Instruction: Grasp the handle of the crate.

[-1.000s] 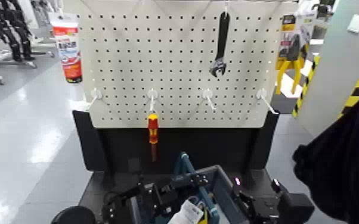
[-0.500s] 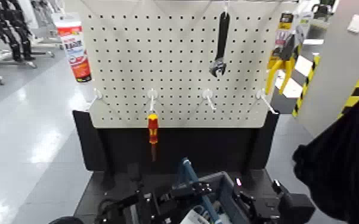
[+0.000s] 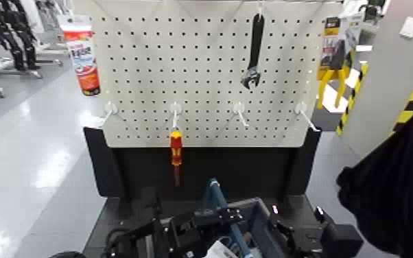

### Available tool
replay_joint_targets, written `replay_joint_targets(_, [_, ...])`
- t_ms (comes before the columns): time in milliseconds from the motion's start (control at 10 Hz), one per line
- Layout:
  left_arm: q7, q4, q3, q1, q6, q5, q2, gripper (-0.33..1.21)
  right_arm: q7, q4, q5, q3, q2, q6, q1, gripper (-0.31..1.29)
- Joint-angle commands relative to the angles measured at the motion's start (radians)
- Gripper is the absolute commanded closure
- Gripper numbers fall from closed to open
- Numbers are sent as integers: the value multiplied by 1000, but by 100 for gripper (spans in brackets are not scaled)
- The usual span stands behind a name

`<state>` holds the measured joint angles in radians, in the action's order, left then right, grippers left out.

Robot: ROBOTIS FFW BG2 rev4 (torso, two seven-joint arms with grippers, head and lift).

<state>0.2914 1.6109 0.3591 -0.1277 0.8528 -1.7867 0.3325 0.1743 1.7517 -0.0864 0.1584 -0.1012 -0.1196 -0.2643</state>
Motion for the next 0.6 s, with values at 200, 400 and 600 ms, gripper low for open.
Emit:
replay_joint_targets(200, [0,3,0,2,0,-10,0,118,7,3,7,7,-2,9,2,15])
replay_joint_targets(400, [0,3,3,2,2,-11,0,118,7,3,16,9,-2,9,2,15])
replay_joint_targets(600, [0,1,4,0,2,-14,0,118,5,3,24,9,0,9,3,15])
